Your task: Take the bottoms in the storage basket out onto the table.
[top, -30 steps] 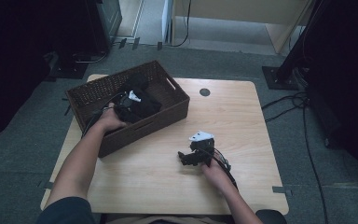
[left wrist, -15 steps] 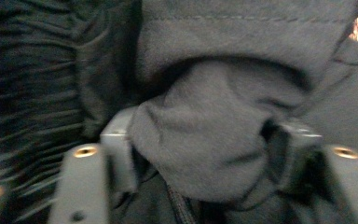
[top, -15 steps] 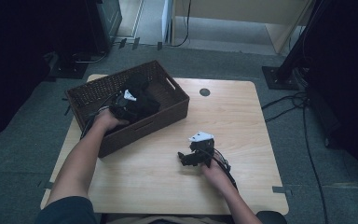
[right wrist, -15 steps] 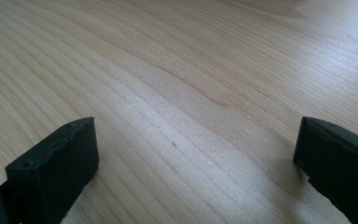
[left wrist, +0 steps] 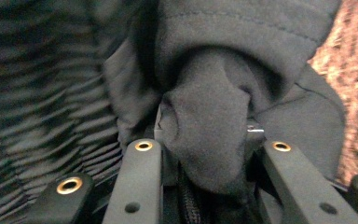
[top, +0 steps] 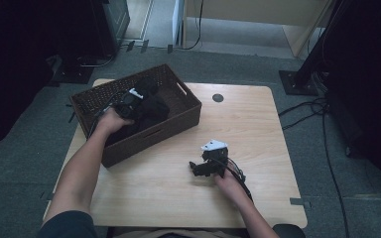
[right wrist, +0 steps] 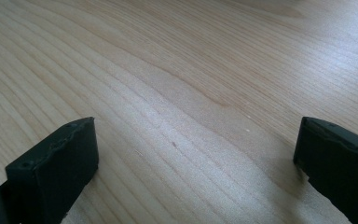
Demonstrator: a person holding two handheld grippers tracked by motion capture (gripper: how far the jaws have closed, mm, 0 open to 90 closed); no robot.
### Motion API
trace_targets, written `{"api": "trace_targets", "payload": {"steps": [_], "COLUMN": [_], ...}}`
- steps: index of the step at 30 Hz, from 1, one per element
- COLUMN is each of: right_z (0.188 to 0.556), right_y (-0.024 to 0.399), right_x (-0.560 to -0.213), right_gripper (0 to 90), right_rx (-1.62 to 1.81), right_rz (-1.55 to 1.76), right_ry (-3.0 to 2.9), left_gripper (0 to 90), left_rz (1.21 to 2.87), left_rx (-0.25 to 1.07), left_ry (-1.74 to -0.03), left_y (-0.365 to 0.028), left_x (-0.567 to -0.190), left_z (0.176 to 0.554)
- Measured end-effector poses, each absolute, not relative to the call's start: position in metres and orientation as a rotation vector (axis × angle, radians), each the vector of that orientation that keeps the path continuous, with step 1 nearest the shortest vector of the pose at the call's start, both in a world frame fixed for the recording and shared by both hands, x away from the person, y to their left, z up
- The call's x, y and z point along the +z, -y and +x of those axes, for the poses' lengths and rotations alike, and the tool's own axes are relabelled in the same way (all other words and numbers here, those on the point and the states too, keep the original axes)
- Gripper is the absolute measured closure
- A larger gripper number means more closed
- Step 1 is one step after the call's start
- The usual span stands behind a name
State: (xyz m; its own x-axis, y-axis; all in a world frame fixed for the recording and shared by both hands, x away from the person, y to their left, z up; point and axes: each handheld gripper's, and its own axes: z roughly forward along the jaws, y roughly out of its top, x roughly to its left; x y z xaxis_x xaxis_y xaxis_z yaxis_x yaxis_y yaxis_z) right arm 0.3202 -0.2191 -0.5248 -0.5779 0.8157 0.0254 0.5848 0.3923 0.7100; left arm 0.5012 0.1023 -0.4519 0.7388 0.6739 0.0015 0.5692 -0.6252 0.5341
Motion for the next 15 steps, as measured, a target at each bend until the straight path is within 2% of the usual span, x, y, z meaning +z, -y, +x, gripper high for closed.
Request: {"api": "trace_targets", "payload": {"steps": [3, 15], "right_z": [0.32, 0.32], "right_y": [0.219, 0.222], "right_x": [-0.525, -0.525], "right_gripper": [0.0, 0.0], "right_rx": [0.989, 0.987], "right_rz": [1.22, 1.231], "right_ry": [-2.328, -2.323], "left_gripper": [71.0, 71.0], "left_rz": [2.36, 2.3], "left_rx": [0.257, 0.268], "left_ry": [-0.965, -0.932], "left_y": [-0.109, -0.115], "left_x": [-0.436, -0.366], "left_z": [0.5, 0.493]}}
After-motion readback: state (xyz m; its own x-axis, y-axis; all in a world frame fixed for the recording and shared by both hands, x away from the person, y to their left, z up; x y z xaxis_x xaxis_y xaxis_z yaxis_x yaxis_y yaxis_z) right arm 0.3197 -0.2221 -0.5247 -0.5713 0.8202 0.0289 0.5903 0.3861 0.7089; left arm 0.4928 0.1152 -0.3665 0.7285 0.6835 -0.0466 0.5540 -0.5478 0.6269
